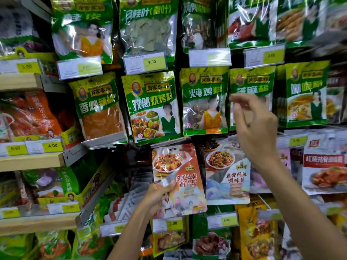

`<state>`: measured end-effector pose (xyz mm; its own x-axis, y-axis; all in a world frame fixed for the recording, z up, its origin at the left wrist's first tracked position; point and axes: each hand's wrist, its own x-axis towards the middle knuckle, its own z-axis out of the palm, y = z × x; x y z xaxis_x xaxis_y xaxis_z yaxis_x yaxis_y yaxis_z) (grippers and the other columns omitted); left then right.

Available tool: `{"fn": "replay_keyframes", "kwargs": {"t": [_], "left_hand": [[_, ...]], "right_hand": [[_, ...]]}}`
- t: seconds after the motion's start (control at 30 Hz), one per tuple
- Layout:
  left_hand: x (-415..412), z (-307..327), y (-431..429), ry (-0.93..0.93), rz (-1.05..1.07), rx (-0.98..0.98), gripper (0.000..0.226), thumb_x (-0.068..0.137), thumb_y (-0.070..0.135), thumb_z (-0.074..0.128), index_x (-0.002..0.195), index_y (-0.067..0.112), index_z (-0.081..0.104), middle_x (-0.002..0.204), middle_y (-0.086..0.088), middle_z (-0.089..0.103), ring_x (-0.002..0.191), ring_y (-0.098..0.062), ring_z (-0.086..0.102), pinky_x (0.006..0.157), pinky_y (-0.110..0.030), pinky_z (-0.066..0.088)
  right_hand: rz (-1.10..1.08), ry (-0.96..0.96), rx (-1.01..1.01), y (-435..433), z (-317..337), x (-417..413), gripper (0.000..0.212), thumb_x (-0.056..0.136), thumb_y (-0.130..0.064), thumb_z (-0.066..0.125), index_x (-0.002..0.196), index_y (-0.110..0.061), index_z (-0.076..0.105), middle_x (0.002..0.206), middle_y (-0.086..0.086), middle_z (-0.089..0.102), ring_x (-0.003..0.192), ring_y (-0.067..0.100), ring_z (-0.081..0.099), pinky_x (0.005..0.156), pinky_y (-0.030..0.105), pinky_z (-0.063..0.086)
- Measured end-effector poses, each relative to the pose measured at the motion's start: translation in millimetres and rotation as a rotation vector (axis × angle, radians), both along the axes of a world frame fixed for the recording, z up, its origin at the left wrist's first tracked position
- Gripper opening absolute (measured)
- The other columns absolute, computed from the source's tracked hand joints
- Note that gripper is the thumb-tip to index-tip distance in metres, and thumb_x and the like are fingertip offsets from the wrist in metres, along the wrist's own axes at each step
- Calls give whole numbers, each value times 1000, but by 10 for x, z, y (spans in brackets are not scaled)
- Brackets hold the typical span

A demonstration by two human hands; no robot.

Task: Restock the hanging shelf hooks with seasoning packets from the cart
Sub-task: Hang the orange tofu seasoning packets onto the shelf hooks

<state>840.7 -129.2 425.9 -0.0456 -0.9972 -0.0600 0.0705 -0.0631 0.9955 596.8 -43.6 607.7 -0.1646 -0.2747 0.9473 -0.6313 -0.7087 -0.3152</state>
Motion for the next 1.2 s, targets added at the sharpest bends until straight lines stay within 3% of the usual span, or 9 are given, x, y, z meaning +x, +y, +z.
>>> {"fn": "replay_keyframes", "kwargs": {"t": [0.2,0.3,0.37,0.43,0.53,0.63,0.8,1.0,1.2], "left_hand": [[-63,-16,-206,-22,82,30,40,60,35,81,48,11,51,86,-18,64,90,-26,59,83,-37,44],[-58,-15,-254,-53,91,18,38,65,37,79,62,5,59,87,-14,68,85,-26,62,84,-38,49],[-31,2,-263,-49,89,0,35,62,44,75,61,11,64,66,-5,60,67,-20,56,68,-32,46],[2,-17,-287,11,65,-11,43,68,48,72,85,9,66,63,0,55,61,-15,53,57,-26,43],[3,-74,-314,-28,160,-9,50,81,48,69,114,15,53,101,0,63,85,-14,60,71,-30,48],[5,-106,-324,-150,294,-57,39,79,49,70,89,11,66,87,-5,67,74,-11,61,61,-26,49],[-51,-152,-379,-157,449,-182,54,78,45,73,48,12,44,47,-5,48,47,-16,47,56,-27,38],[-100,-150,-577,-56,478,-74,59,73,49,77,42,16,39,39,0,49,46,-19,48,54,-28,38],[-109,-113,-708,-81,384,-18,64,64,61,73,69,-1,59,55,-11,63,54,-22,59,66,-35,52]], "right_hand": [[-298,313,-107,-576,674,186,45,100,-23,42,141,-3,41,147,15,41,138,30,36,115,36,24],[-390,389,-100,-814,798,220,47,102,-28,35,144,-5,38,150,14,35,141,28,30,117,33,16],[-420,408,-96,-912,853,223,47,103,-29,32,143,-5,38,150,14,36,141,27,30,118,33,14],[-439,401,-115,-969,889,212,46,104,-30,30,141,-5,41,146,15,41,138,28,35,117,35,18],[-448,377,-133,-1000,938,203,47,104,-32,28,140,-6,44,141,15,46,133,28,39,114,35,22],[-456,371,-120,-1008,967,196,49,104,-36,28,141,-7,43,142,14,44,135,27,38,113,33,22],[-438,365,-134,-1014,975,203,51,103,-38,28,140,-7,43,142,13,44,136,25,37,114,32,24],[-463,375,-138,-1037,994,208,49,103,-37,28,138,-7,45,141,13,45,135,26,37,113,33,26],[-467,370,-161,-1060,1005,220,49,102,-36,30,137,-6,46,138,14,46,133,27,40,112,34,29]]}}
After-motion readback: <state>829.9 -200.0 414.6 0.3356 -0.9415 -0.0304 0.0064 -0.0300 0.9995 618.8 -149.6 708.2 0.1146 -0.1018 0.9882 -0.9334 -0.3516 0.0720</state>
